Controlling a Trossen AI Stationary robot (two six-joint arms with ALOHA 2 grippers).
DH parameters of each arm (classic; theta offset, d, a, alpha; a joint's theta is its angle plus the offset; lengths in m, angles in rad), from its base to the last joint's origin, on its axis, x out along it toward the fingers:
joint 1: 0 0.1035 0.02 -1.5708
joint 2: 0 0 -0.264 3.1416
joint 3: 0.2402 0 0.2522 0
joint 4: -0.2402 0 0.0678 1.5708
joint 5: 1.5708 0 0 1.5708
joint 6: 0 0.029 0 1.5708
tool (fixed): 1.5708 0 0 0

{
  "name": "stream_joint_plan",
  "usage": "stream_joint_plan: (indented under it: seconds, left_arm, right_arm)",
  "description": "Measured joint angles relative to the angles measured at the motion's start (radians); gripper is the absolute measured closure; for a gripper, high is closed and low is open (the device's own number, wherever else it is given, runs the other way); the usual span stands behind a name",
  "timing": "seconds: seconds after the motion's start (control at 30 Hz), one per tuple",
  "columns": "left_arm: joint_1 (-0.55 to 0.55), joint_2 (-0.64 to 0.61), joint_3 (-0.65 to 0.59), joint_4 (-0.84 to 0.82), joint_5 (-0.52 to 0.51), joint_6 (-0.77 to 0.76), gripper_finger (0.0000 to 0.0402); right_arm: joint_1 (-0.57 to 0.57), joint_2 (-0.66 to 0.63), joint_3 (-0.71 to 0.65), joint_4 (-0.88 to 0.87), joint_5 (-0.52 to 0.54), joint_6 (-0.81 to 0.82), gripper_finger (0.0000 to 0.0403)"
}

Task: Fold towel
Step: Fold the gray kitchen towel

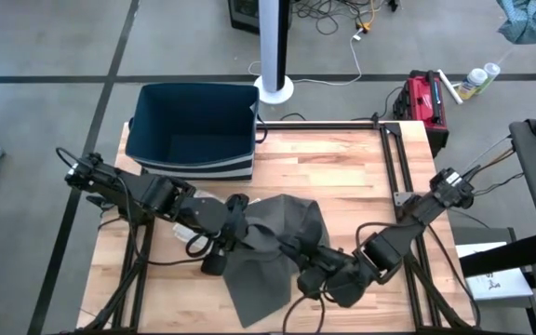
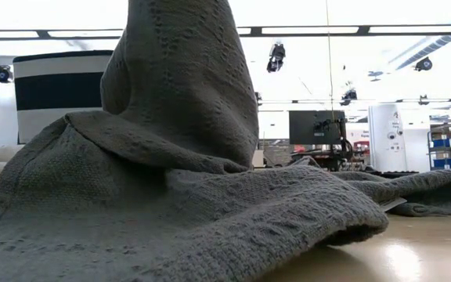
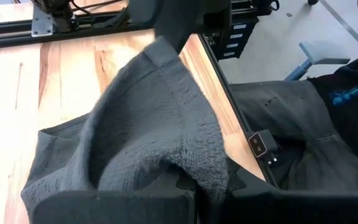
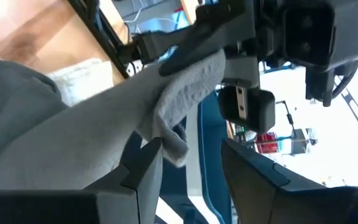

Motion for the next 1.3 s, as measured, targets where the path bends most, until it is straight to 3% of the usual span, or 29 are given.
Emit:
stream_joint_plan:
  seconds: [0.37, 0.7, 0.77, 0.87, 1.1, 1.2, 1.3]
  left_arm:
    - [0.0, 0.0, -0.021, 0.013, -0.001, 0.003, 0.0401]
    - [0.0, 0.0, -0.02, 0.071, -0.003, 0.046, 0.0401]
    - [0.0, 0.0, -0.002, 0.07, -0.006, 0.064, 0.0401]
    - [0.0, 0.0, 0.065, 0.039, -0.053, 0.085, 0.0395]
    - [-0.001, -0.002, 0.304, -0.103, -0.218, 0.113, 0.0348]
    - [-0.001, -0.003, 0.316, -0.107, -0.249, 0.108, 0.0324]
    - [-0.001, -0.003, 0.242, -0.083, -0.251, 0.099, 0.0305]
  right_arm:
    - [-0.079, 0.0, -0.001, -0.03, -0.209, 0.097, 0.0279]
    - [-0.087, -0.001, -0.001, -0.028, -0.14, 0.164, 0.0395]
    - [-0.075, -0.011, 0.005, -0.009, -0.095, 0.143, 0.0393]
    - [-0.047, -0.028, 0.071, -0.004, 0.056, 0.086, 0.0396]
    - [0.001, -0.041, 0.364, 0.0, 0.347, -0.117, 0.04]
    - [-0.024, -0.046, 0.485, 0.002, 0.409, -0.141, 0.04]
    - [-0.059, -0.058, 0.572, -0.002, 0.473, -0.131, 0.04]
